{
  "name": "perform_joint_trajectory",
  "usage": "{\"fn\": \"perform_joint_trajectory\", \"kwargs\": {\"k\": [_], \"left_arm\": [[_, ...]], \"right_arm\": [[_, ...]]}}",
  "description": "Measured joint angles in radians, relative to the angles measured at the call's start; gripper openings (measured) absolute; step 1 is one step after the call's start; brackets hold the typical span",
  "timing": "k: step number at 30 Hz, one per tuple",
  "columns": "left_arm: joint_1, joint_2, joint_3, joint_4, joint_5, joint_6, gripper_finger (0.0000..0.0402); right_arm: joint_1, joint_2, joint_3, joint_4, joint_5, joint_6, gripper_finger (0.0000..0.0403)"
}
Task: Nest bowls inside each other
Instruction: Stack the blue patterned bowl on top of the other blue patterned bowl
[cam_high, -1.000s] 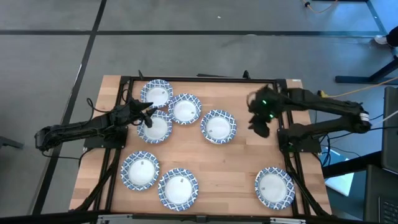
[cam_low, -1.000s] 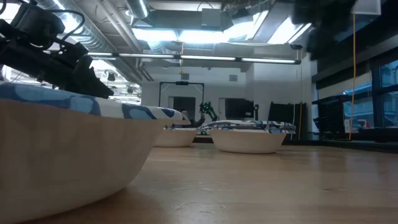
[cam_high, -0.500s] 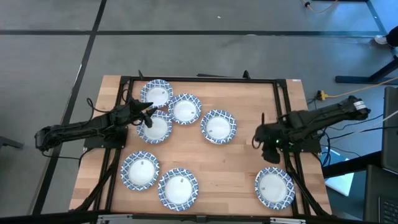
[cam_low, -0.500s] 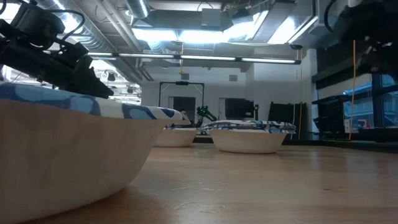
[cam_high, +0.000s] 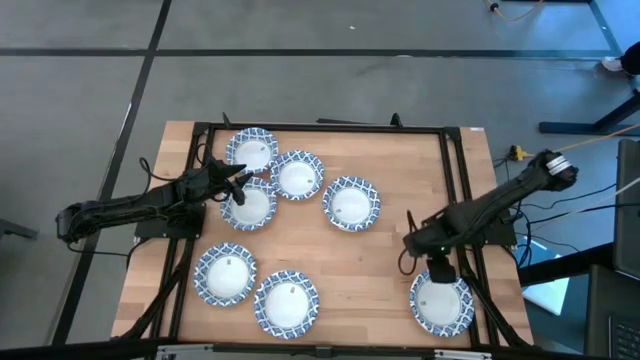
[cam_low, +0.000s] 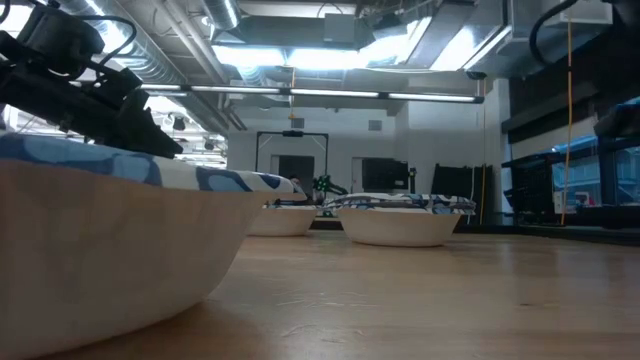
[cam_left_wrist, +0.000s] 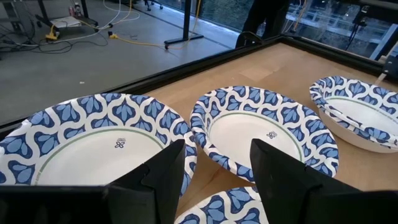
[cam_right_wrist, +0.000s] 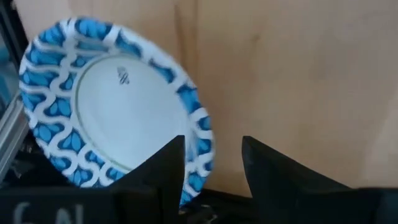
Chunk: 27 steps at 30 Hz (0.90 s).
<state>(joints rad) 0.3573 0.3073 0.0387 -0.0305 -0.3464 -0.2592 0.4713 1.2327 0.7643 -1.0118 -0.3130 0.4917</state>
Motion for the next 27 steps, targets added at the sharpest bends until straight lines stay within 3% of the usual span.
{"fn": "perform_joint_trajectory", "kwargs": {"k": [21,27], "left_arm": [[0.000,0.000,0.000,0.000,0.000,0.000,0.0176],[0.000,0.000,0.000,0.000,0.000,0.000,0.0176]], "right_arm": [[0.044,0.242,0.001,0.143,-0.060,-0.003,0.0159],[0.044,0.267,0.001,0.150,-0.107,-0.003,0.0112]]}}
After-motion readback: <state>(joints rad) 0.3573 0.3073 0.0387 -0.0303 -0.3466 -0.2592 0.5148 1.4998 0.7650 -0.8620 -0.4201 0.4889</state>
